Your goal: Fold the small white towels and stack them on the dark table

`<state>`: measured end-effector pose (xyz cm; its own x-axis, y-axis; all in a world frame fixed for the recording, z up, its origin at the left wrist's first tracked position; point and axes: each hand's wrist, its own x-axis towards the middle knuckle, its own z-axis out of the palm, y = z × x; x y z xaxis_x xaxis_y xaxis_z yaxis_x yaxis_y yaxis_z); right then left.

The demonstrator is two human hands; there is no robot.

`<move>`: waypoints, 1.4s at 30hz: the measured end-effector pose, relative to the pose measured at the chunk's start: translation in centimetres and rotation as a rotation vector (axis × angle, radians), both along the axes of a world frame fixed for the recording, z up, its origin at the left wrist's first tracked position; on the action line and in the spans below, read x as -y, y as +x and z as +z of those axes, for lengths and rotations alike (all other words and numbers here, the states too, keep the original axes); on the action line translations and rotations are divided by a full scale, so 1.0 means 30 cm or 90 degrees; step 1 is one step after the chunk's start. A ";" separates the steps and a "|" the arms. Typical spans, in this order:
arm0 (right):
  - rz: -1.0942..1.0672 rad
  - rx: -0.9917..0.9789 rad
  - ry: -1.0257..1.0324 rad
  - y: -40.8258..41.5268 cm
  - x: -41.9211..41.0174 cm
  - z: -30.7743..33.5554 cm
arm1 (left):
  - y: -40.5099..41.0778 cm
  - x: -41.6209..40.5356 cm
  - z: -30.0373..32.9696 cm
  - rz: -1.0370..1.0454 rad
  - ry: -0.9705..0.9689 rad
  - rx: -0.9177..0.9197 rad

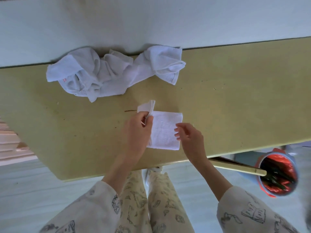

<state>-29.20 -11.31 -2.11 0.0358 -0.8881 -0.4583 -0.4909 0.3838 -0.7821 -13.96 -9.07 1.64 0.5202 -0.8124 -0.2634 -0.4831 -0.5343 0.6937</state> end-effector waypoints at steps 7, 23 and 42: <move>0.020 0.021 0.119 -0.065 0.039 -0.038 | -0.156 0.055 -0.141 -0.138 0.090 0.012; 0.003 -0.023 0.144 -0.036 0.086 -0.057 | -0.117 0.005 -0.183 -0.224 -0.061 0.096; 0.226 -0.438 -0.365 0.003 0.011 -0.095 | 0.039 -0.075 -0.304 -0.548 0.058 0.307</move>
<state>-29.12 -11.66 -4.96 0.2311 -0.9727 0.0216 -0.9258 -0.2267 -0.3024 -12.77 -6.81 -7.47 -0.1696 -0.9509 -0.2589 -0.9515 0.0896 0.2943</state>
